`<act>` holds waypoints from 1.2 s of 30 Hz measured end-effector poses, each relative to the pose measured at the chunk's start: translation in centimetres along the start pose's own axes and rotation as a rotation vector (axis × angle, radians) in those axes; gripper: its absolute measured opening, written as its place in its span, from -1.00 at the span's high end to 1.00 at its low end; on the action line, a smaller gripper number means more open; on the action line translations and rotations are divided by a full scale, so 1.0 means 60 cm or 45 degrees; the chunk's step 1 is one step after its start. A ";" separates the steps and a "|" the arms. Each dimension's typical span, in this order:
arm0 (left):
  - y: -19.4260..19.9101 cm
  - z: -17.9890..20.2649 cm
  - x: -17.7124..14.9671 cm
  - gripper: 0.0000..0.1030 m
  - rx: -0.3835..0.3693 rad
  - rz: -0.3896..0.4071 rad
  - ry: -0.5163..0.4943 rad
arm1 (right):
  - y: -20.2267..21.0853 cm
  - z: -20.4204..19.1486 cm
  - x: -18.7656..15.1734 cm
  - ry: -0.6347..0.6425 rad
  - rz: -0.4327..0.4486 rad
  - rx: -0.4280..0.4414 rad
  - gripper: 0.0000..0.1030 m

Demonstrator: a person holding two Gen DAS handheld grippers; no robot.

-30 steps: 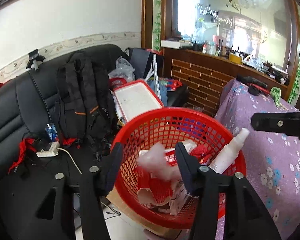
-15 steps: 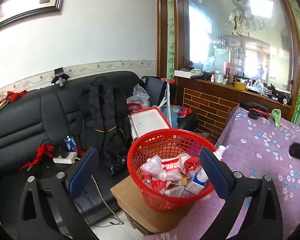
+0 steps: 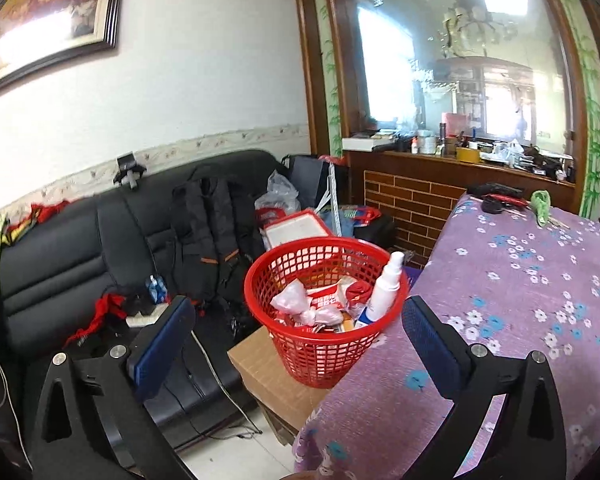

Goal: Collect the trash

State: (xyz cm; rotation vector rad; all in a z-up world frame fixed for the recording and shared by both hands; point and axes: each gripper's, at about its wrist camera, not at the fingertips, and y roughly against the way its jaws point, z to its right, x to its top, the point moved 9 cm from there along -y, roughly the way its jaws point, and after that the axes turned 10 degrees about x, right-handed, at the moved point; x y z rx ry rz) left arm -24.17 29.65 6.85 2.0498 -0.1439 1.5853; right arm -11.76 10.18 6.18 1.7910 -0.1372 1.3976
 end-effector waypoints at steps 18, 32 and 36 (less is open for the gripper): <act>0.018 0.013 -0.005 -0.99 -0.033 0.008 0.023 | 0.047 0.014 -0.007 0.002 0.052 -0.063 -0.93; 0.016 0.030 -0.016 -1.00 0.023 0.009 -0.074 | 0.043 0.017 -0.012 -0.004 0.035 -0.065 -0.93; 0.017 0.031 -0.017 -1.00 0.023 0.008 -0.076 | 0.040 0.019 -0.014 -0.008 0.025 -0.062 -0.93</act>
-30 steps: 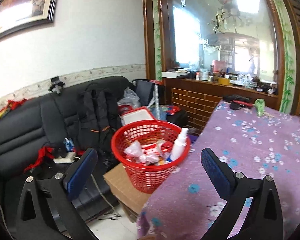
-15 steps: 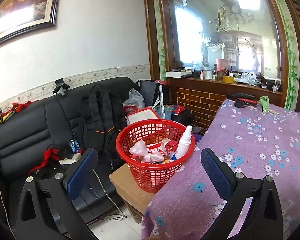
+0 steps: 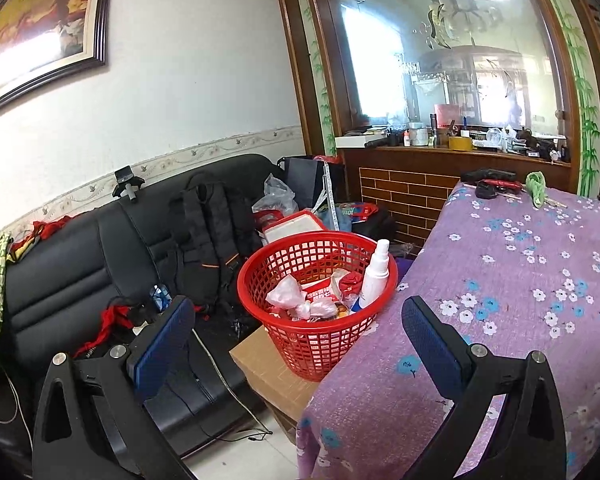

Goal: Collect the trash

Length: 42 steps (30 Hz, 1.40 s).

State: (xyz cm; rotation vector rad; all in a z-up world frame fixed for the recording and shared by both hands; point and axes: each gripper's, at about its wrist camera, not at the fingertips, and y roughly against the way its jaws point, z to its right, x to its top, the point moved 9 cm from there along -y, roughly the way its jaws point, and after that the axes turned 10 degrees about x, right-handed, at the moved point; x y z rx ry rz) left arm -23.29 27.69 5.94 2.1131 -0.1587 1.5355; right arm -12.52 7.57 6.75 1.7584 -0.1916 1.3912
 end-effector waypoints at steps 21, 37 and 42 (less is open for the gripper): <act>-0.007 -0.005 -0.008 -1.00 0.013 -0.004 -0.006 | -0.009 -0.003 -0.005 0.003 -0.021 -0.001 -0.93; -0.006 0.013 -0.004 -1.00 -0.025 0.013 -0.048 | -0.024 0.008 -0.018 -0.036 -0.048 0.015 -0.93; 0.013 0.091 0.011 -0.99 -0.196 0.012 -0.119 | -0.040 0.089 -0.031 -0.178 -0.099 -0.046 -0.93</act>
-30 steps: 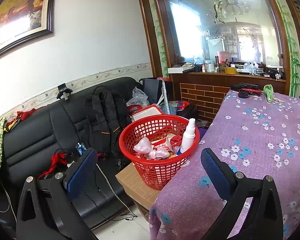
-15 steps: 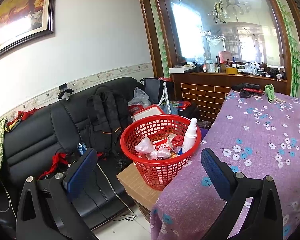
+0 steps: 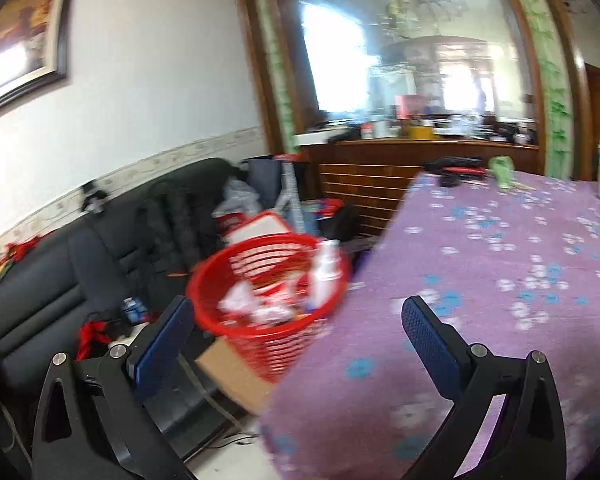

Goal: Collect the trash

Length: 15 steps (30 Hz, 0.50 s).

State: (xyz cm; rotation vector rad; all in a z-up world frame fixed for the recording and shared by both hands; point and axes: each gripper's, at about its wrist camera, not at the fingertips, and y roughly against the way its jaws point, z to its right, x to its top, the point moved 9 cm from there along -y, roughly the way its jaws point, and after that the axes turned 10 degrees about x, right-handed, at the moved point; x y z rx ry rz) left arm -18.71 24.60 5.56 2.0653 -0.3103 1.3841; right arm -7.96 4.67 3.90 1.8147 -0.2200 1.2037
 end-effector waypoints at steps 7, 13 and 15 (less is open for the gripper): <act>0.005 0.248 0.000 -0.99 -0.485 -0.200 -0.219 | -0.006 0.250 -0.030 -0.318 -0.072 -0.339 -0.94; 0.036 0.446 -0.026 -0.99 -0.702 -0.309 -0.382 | -0.017 0.413 -0.101 -0.482 -0.221 -0.539 -0.94; 0.046 0.499 -0.045 -0.99 -0.766 -0.350 -0.438 | -0.020 0.440 -0.120 -0.529 -0.249 -0.546 -0.94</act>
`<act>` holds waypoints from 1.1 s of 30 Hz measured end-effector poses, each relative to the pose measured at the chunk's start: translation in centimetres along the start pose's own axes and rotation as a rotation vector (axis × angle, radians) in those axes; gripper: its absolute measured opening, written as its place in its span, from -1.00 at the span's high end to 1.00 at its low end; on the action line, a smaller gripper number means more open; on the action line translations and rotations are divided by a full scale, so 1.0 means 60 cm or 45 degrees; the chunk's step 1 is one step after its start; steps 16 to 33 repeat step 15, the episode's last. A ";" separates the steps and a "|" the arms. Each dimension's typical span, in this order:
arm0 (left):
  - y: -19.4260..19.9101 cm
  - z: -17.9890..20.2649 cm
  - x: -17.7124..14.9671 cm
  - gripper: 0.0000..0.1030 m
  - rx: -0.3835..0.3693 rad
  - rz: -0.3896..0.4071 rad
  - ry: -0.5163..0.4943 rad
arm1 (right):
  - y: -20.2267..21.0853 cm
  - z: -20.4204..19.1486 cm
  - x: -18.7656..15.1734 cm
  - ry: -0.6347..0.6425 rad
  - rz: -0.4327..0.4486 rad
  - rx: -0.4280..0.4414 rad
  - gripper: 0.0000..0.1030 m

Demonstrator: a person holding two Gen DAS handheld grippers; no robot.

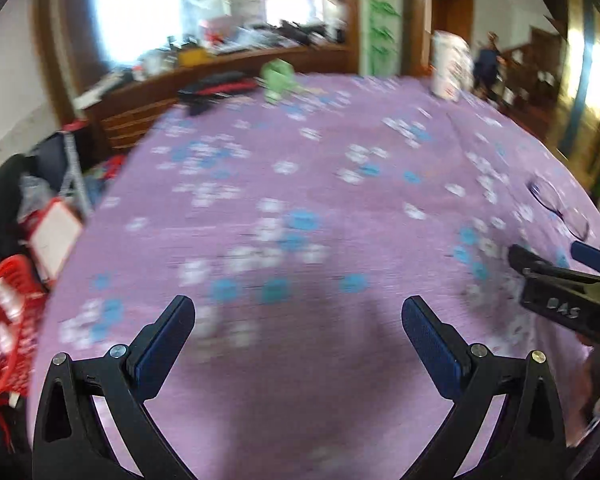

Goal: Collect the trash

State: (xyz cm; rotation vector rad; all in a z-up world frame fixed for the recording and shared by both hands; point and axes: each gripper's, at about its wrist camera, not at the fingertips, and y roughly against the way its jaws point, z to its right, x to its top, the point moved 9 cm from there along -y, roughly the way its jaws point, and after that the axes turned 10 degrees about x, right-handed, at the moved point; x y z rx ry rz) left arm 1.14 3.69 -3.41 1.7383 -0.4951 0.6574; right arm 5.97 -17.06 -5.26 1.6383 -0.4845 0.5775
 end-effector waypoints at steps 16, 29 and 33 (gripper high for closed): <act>-0.091 0.053 -0.005 -1.00 -0.081 -0.196 -0.028 | -0.042 -0.012 -0.011 0.050 -0.117 0.044 -0.99; -0.091 0.053 -0.005 -1.00 -0.081 -0.196 -0.028 | -0.042 -0.012 -0.011 0.050 -0.117 0.044 -0.99; -0.091 0.053 -0.005 -1.00 -0.081 -0.196 -0.028 | -0.042 -0.012 -0.011 0.050 -0.117 0.044 -0.99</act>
